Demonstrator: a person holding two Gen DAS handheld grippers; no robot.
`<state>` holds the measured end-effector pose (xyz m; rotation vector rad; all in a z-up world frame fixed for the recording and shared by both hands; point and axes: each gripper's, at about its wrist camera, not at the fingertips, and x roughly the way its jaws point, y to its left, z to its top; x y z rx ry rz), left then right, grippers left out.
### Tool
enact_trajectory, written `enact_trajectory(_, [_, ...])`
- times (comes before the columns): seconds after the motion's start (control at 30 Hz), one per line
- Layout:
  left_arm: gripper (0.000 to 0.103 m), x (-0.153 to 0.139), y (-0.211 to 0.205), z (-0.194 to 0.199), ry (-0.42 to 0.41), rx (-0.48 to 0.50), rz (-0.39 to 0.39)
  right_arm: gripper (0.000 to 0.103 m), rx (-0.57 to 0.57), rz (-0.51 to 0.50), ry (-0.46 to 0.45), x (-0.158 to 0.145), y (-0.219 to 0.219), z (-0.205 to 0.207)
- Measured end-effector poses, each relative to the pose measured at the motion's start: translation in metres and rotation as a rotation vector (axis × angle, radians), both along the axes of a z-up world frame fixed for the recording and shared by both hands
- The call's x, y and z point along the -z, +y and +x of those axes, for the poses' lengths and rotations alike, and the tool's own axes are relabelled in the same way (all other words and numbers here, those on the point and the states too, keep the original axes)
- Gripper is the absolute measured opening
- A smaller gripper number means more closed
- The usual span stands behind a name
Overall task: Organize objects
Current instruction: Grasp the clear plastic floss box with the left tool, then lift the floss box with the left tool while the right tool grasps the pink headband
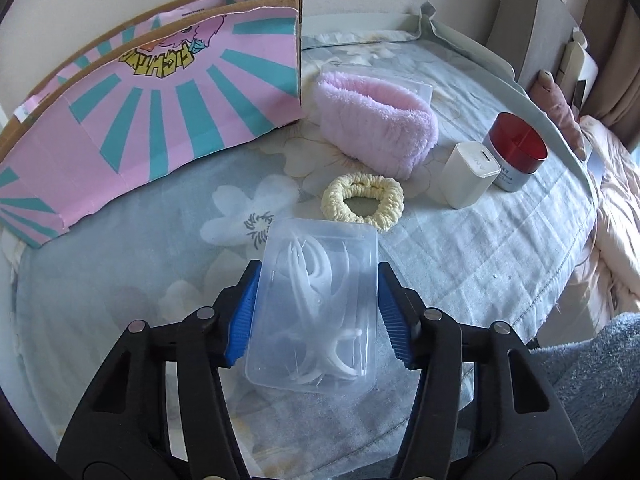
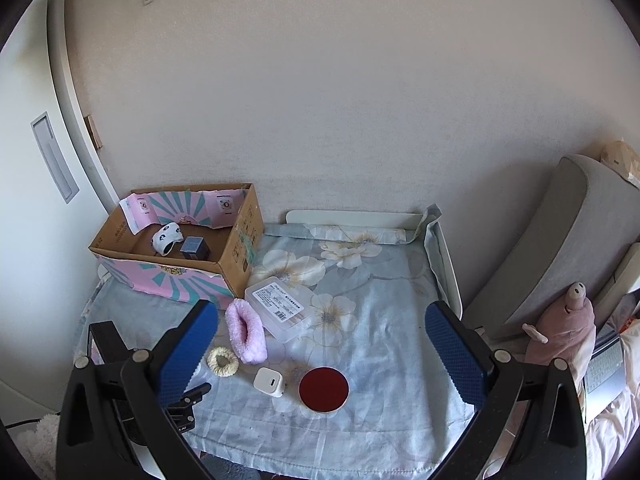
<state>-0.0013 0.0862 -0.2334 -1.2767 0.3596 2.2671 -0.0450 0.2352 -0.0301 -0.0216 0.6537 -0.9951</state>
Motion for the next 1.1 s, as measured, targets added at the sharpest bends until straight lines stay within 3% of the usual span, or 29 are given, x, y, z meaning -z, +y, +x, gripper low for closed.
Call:
enact_trajectory(0.1, [0.052, -0.001, -0.003, -0.003, -0.002, -0.004, -0.003, 0.103, 0.003, 0.003, -0.002, 0.0, 0.001, 0.001])
enact_trajectory(0.3, [0.052, -0.027, -0.019, -0.008, 0.019, -0.053, 0.07, 0.103, 0.031, 0.005, -0.018, -0.004, 0.005, 0.001])
enact_trajectory(0.5, [0.052, -0.097, -0.038, -0.009, 0.117, -0.123, 0.124, 0.103, 0.059, 0.004, -0.044, -0.013, 0.005, 0.009])
enact_trajectory(0.8, [0.052, -0.218, -0.074, -0.008, 0.321, -0.3, 0.182, 0.103, 0.104, 0.021, -0.045, -0.02, 0.007, 0.031])
enact_trajectory(0.9, [0.052, -0.244, -0.091, -0.005, 0.364, -0.343, 0.204, 0.103, 0.106, 0.032, -0.044, -0.021, 0.006, 0.037])
enact_trajectory(1.1, [0.052, -0.257, -0.107, -0.011, 0.402, -0.374, 0.189, 0.103, 0.119, 0.071, -0.049, -0.018, -0.003, 0.049])
